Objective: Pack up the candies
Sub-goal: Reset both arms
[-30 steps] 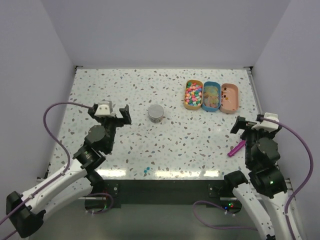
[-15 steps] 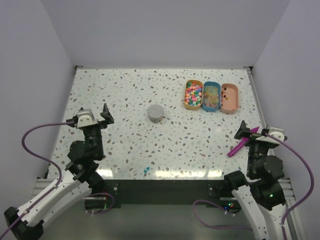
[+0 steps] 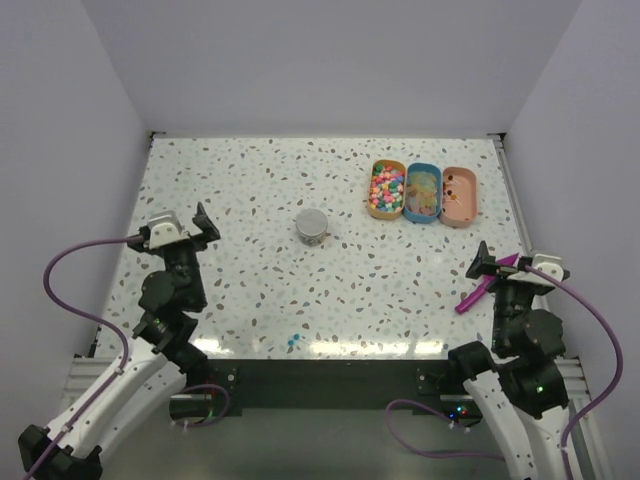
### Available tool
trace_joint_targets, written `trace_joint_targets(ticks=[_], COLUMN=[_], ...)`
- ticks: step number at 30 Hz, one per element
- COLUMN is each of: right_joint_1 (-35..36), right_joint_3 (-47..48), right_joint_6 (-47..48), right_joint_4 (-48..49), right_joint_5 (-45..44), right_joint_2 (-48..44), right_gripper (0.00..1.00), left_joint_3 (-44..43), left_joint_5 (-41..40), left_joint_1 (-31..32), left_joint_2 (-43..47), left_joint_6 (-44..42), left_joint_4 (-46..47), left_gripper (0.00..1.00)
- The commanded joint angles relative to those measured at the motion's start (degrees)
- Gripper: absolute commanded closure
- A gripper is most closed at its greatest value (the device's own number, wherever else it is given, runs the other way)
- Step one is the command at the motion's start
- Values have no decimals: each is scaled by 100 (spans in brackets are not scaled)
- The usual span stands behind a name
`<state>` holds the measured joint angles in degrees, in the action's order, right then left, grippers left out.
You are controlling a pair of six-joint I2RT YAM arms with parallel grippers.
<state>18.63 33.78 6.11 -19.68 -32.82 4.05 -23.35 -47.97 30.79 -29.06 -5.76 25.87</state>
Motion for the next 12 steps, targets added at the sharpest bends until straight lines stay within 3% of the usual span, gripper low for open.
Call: trace_joint_targets(ticks=[1,12], right_joint_1=[-9,-18], right_joint_3=[-38,-73], right_joint_6=[57,57], right_joint_4=[298,351], right_joint_5=[118,153], right_joint_2=[51,43], right_gripper=[1,1], left_joint_3=[-205,-231], left_joint_5=[147,270], left_joint_1=[-73,-81], left_joint_2=[-65,-232], left_joint_6=[268,365], left_joint_4=[50,-3], left_gripper=[0,0])
